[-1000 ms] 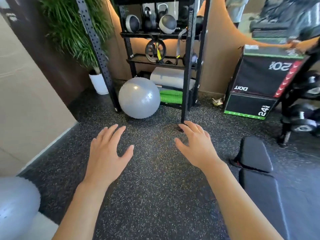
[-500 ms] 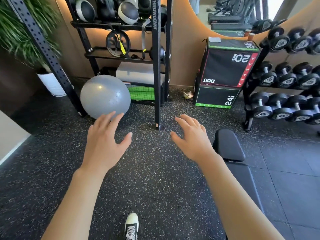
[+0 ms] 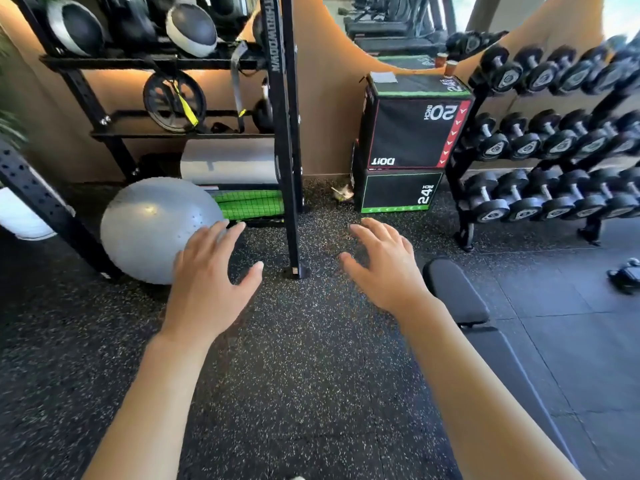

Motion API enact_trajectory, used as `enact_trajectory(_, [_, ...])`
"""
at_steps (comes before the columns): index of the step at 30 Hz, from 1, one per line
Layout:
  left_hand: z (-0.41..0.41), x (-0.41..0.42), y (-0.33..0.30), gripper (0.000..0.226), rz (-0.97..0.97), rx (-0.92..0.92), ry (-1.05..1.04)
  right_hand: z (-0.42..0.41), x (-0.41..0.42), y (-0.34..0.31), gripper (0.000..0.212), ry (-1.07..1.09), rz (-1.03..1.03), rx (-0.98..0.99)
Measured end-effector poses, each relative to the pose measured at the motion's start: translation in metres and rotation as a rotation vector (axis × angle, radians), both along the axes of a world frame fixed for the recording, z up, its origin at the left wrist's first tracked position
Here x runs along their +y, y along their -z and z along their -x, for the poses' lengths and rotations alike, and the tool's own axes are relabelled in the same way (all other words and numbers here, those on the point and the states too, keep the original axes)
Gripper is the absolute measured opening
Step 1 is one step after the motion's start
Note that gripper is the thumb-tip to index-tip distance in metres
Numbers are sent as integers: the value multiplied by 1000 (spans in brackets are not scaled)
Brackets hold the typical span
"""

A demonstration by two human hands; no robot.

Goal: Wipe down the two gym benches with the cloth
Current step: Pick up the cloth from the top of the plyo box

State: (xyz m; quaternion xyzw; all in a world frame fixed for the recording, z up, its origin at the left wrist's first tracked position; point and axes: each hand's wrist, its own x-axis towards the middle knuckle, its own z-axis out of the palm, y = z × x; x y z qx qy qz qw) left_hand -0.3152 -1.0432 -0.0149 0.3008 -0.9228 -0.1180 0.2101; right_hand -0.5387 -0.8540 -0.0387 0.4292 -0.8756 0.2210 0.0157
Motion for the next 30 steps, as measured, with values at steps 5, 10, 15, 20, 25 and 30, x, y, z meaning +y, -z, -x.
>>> enact_trajectory(5, [39,-41,1,65,0,5,66,23,-23,-2,62,78,-15,6])
enact_trajectory(10, [85,-59,9,67,-22,0,136,56,-33,3,63,136,-12,15])
enact_trajectory(15, [144,-69,15,67,-30,6,174,107,-38,14,65,158,-18,7])
enact_trajectory(20, [227,-74,20,67,-8,3,188,187,-43,24,65,173,4,23])
enact_trajectory(25, [326,-71,19,66,5,-37,206,280,-40,24,63,203,8,-7])
enact_trajectory(30, [419,-69,20,68,5,-76,206,376,-29,26,65,266,0,-7])
